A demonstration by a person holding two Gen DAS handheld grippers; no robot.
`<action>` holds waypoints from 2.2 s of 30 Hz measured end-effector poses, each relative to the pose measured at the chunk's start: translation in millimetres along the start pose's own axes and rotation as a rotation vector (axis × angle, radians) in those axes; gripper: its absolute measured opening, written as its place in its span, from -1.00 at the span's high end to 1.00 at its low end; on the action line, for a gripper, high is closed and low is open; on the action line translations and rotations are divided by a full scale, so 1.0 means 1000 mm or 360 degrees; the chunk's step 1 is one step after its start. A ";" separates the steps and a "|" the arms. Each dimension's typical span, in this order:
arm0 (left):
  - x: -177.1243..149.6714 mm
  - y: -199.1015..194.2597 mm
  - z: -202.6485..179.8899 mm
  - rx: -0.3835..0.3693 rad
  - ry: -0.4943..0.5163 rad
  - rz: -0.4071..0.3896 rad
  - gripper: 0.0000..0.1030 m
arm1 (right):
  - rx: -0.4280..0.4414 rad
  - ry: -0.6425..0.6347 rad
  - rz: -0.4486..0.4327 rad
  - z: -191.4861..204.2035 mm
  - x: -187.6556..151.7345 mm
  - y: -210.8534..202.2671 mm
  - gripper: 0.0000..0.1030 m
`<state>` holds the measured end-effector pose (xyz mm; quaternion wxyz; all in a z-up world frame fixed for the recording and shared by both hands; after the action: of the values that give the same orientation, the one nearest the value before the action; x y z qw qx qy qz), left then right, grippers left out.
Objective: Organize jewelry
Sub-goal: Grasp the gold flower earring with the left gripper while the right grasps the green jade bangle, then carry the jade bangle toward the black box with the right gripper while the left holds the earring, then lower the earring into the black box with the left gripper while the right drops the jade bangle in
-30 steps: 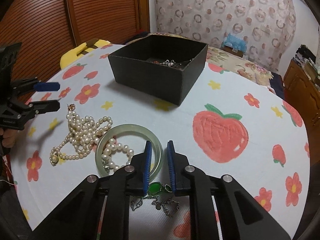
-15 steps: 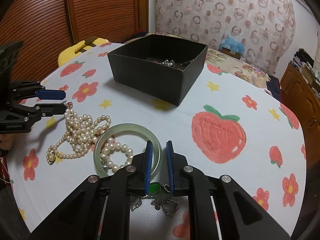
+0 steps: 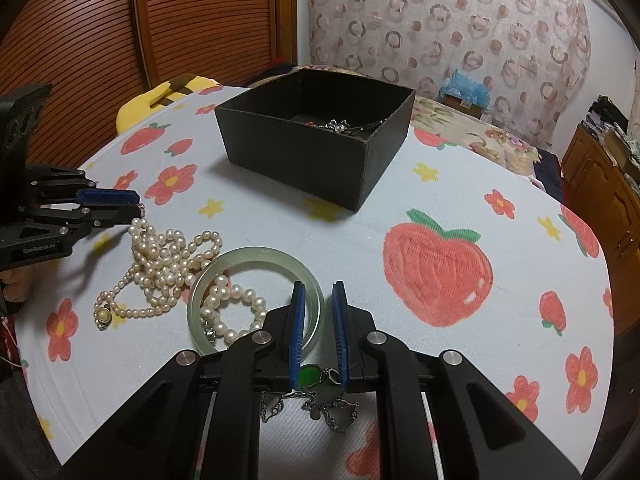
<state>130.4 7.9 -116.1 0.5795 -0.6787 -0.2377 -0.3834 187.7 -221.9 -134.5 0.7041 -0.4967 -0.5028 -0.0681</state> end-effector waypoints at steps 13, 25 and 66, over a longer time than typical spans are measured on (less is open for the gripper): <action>0.016 -0.019 -0.006 -0.0023 -0.0026 -0.0110 0.73 | 0.0065 0.0053 -0.0054 0.006 0.007 -0.004 0.84; 0.027 -0.020 -0.008 -0.0029 -0.0023 -0.0151 0.73 | 0.0070 0.0062 -0.0182 0.001 0.038 -0.028 0.84; 0.127 0.030 -0.012 -0.0003 0.0046 -0.0257 0.73 | -0.0041 0.0289 -0.0286 -0.054 0.118 0.015 0.78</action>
<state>226.0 -25.2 -33.1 0.5493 -0.6523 -0.2829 -0.4391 288.4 -208.1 -52.2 0.7314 -0.4504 -0.4786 -0.1820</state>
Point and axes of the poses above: each gripper's, at about its wrist camera, not at the fingertips, and y roughly the way its jaws point, z to its left, x to its top, the point moved 5 cm from there along y, roughly the way its jaws point, and after that the axes turned 12 degrees about -z, right-handed, at the moved point
